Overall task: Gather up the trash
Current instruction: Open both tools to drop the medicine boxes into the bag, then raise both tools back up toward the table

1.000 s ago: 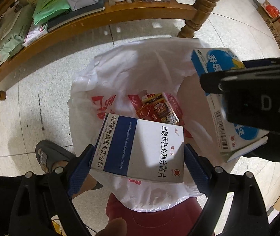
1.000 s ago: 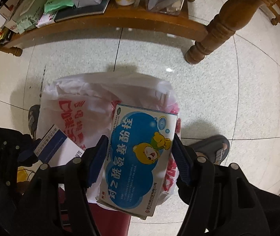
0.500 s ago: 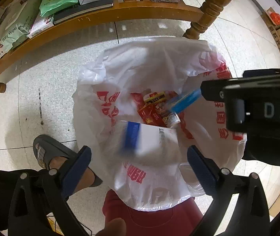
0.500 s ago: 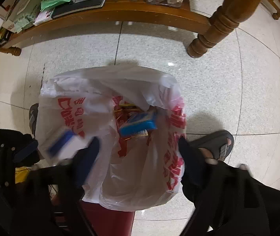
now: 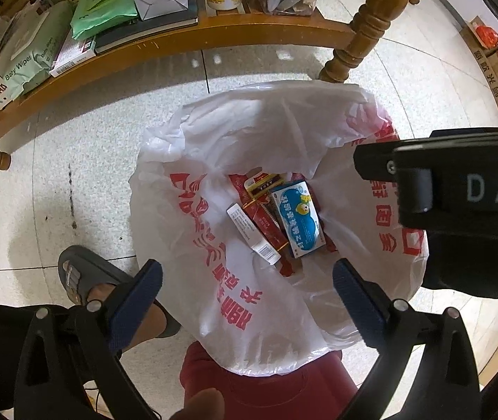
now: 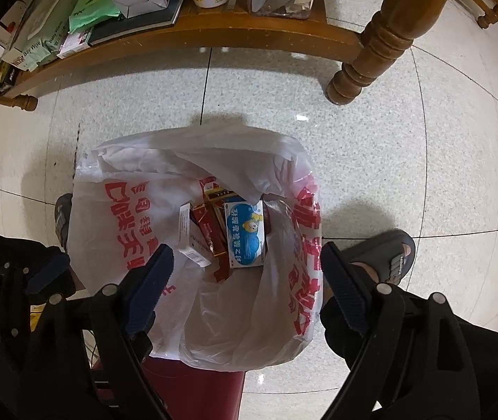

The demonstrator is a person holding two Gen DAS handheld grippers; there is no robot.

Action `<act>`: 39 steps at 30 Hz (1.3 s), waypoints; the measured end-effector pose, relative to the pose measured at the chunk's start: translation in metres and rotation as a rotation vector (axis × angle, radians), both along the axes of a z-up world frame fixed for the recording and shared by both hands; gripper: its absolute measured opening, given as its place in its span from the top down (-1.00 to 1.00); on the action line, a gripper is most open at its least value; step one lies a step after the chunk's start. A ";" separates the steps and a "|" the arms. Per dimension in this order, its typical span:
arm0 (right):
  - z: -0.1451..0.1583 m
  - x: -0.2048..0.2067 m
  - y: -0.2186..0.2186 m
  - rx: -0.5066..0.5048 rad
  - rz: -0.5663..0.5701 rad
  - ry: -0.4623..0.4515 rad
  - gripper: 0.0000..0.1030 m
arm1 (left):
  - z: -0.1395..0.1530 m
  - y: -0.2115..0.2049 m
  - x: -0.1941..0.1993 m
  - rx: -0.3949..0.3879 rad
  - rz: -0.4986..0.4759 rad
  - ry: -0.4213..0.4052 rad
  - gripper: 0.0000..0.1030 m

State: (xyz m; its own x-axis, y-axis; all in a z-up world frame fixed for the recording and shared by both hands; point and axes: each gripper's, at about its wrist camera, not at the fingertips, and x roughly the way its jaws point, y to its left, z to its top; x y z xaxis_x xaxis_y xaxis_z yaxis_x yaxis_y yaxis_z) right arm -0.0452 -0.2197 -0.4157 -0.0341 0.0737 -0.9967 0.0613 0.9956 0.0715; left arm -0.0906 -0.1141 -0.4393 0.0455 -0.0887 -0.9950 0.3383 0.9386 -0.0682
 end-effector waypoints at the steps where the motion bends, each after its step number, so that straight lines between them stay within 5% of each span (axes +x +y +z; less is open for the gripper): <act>1: 0.002 0.000 -0.001 -0.001 -0.003 -0.006 -0.63 | 0.001 0.000 0.000 -0.002 0.002 -0.002 -0.85; 15: 0.026 -0.006 -0.011 0.008 -0.035 -0.055 -0.64 | 0.028 -0.004 0.005 -0.045 0.009 -0.088 -0.85; 23: 0.095 -0.022 -0.035 0.062 -0.104 -0.192 -0.64 | 0.099 0.003 0.014 -0.148 0.051 -0.302 -0.85; 39: 0.241 -0.027 -0.035 0.055 -0.069 -0.425 -0.70 | 0.220 0.038 0.026 -0.266 0.072 -0.494 -0.85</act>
